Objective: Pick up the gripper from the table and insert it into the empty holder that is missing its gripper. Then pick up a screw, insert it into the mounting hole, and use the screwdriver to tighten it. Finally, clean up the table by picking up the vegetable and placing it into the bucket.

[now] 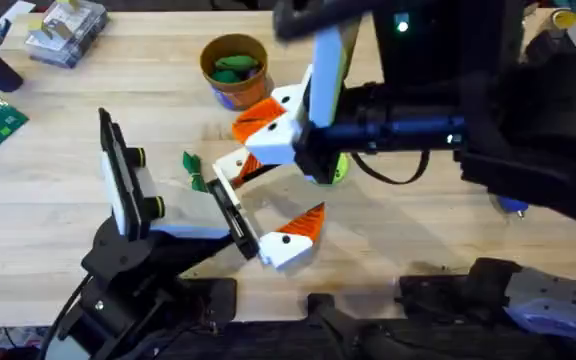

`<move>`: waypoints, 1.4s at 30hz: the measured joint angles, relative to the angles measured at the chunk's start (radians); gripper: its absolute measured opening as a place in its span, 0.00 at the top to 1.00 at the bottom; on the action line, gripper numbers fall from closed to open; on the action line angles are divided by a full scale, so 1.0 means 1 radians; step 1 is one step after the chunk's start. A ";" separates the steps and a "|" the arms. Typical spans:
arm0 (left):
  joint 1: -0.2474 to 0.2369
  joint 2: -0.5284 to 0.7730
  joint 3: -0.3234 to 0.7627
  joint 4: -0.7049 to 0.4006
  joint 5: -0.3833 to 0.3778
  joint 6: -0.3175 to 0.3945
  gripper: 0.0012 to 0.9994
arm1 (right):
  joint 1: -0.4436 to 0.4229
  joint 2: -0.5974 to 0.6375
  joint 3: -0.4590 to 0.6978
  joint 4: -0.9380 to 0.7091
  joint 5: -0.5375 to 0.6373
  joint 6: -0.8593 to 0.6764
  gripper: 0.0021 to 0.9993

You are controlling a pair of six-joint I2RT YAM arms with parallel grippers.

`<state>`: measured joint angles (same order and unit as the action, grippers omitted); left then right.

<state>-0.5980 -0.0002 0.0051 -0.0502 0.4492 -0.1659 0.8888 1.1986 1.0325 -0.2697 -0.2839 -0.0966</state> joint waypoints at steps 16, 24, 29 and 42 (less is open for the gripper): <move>0.000 0.000 0.000 0.000 0.000 0.000 0.01 | 0.055 0.071 0.000 0.039 0.001 -0.032 1.00; 0.000 0.000 0.000 0.000 0.000 0.000 0.01 | 0.055 0.072 -0.001 0.005 0.001 -0.032 1.00; 0.000 0.000 0.000 0.000 0.000 0.000 0.01 | 0.055 0.080 -0.001 0.006 0.001 -0.032 1.00; 0.000 0.000 0.000 -0.001 0.000 -0.003 0.01 | 0.054 0.110 -0.002 0.009 0.001 -0.062 1.00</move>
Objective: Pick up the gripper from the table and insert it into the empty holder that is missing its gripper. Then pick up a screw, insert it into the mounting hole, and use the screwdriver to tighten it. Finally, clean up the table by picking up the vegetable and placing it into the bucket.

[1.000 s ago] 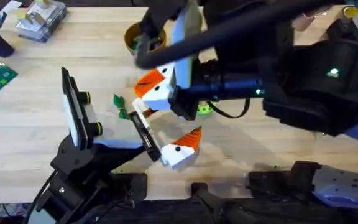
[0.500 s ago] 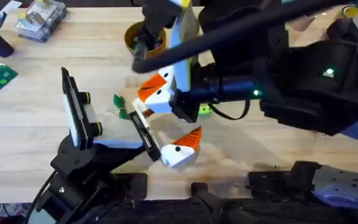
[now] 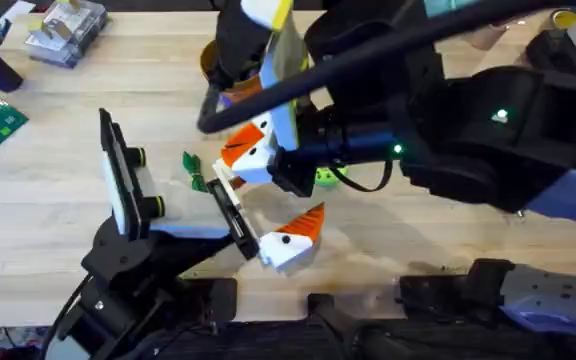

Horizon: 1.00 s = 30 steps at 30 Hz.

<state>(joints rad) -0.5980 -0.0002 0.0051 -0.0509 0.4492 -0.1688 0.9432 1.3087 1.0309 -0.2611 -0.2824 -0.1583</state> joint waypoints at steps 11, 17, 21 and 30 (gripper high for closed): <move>0.000 0.000 0.000 0.000 0.000 0.000 0.01 | -0.001 0.001 0.000 -0.001 0.033 -0.007 1.00; 0.000 0.000 0.000 0.000 0.000 0.000 0.01 | -0.001 0.001 0.000 -0.002 0.034 -0.007 1.00; 0.000 0.000 0.000 0.000 0.000 0.000 0.01 | -0.001 0.001 0.000 -0.005 0.025 -0.007 1.00; 0.000 0.000 0.000 -0.001 -0.003 -0.009 0.01 | -0.001 0.033 0.000 -0.036 0.007 -0.007 1.00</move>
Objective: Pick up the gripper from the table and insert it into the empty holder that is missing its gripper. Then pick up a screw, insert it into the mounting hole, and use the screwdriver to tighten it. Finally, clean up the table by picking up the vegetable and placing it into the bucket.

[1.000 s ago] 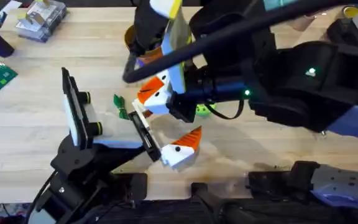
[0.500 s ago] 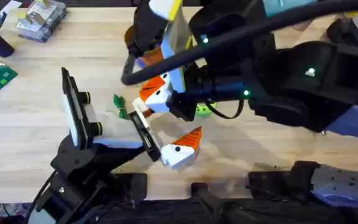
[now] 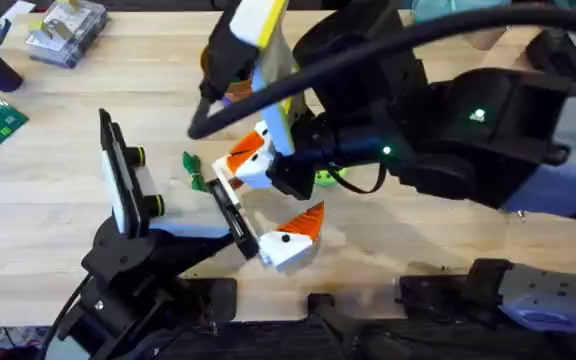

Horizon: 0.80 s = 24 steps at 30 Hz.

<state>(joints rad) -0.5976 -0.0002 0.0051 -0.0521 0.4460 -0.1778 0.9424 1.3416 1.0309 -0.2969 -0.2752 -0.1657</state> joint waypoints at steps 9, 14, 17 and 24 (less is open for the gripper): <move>0.000 0.000 0.000 0.000 -0.001 -0.002 0.01 | 0.000 0.001 0.000 0.003 -0.003 0.000 1.00; 0.000 0.000 0.000 0.001 0.000 -0.001 0.01 | 0.000 0.001 0.000 0.015 -0.003 0.000 0.63; 0.000 0.000 0.000 0.001 -0.002 -0.001 0.01 | -0.021 -0.004 0.000 0.032 0.010 0.002 0.19; 0.000 0.000 0.000 0.001 -0.001 0.002 0.01 | -0.108 -0.095 -0.001 0.033 -0.001 0.064 0.00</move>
<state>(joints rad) -0.5980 -0.0002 0.0051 -0.0509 0.4450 -0.1761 0.8344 1.2471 1.0298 -0.2642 -0.2764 -0.1020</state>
